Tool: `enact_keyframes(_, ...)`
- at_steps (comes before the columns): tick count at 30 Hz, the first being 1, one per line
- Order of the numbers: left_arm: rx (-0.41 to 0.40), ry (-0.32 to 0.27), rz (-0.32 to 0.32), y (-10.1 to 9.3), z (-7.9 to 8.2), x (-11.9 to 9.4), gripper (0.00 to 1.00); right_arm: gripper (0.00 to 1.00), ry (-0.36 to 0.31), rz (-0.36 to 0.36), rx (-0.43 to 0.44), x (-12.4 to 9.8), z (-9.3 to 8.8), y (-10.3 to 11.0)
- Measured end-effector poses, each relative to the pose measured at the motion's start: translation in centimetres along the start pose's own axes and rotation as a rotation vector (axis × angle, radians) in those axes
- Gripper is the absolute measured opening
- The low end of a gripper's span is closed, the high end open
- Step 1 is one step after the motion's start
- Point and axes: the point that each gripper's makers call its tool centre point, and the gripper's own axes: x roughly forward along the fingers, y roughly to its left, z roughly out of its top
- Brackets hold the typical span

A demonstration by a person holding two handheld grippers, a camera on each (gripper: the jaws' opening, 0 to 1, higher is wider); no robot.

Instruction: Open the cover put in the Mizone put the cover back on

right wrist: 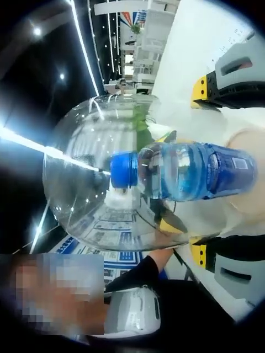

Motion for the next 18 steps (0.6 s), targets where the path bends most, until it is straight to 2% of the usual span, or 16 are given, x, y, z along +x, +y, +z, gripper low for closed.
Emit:
enact_keyframes(7,-0.019,0.023,-0.004,-0.25,-0.36,-0.17,0.77,0.9,-0.001,0.006,0.025,0.12,-0.46,-0.14)
enact_keyframes(18,-0.03,-0.024,-0.009,0.16,-0.28,0.12,0.77,0.9,-0.022,0.004,0.045,-0.13,-0.65,-0.45)
